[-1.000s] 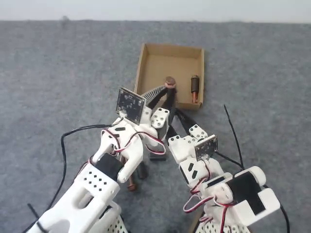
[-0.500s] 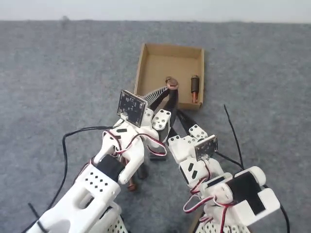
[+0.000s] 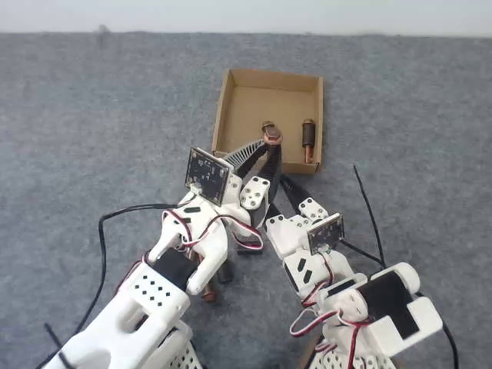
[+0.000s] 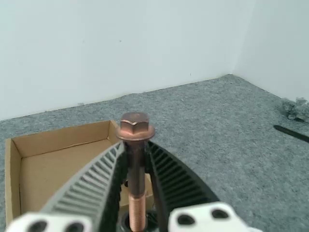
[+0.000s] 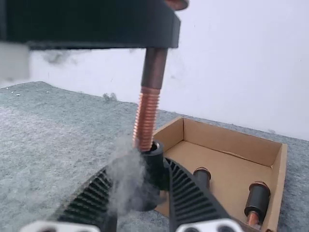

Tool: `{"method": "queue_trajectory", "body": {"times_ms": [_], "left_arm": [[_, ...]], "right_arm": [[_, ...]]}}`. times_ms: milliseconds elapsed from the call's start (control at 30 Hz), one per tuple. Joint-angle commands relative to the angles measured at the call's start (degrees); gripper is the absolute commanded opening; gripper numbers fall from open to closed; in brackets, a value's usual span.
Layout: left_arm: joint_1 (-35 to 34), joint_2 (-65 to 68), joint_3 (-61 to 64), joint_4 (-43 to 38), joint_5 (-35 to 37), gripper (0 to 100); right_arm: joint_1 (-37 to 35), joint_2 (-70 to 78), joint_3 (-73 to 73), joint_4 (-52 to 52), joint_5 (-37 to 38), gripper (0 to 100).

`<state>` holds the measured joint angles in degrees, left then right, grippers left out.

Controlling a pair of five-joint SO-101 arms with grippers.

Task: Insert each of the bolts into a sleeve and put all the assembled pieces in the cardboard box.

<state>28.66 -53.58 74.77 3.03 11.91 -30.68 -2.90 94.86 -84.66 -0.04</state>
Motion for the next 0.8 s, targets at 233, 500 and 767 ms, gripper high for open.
{"method": "queue_trajectory", "body": {"times_ms": [233,500,767], "left_arm": [[0.8,-0.4,3.5,0.1,0.6,1],[0.9,-0.4,4.4,-0.3,0.6,1],[1.2,-0.8,7.3,-0.3,-6.8,1]], "right_arm": [[0.9,-0.8,1.2,-1.0,2.5,0.6],[0.8,-0.8,1.2,-1.0,2.5,0.6],[0.9,-0.8,1.2,-0.8,2.4,0.6]]}}
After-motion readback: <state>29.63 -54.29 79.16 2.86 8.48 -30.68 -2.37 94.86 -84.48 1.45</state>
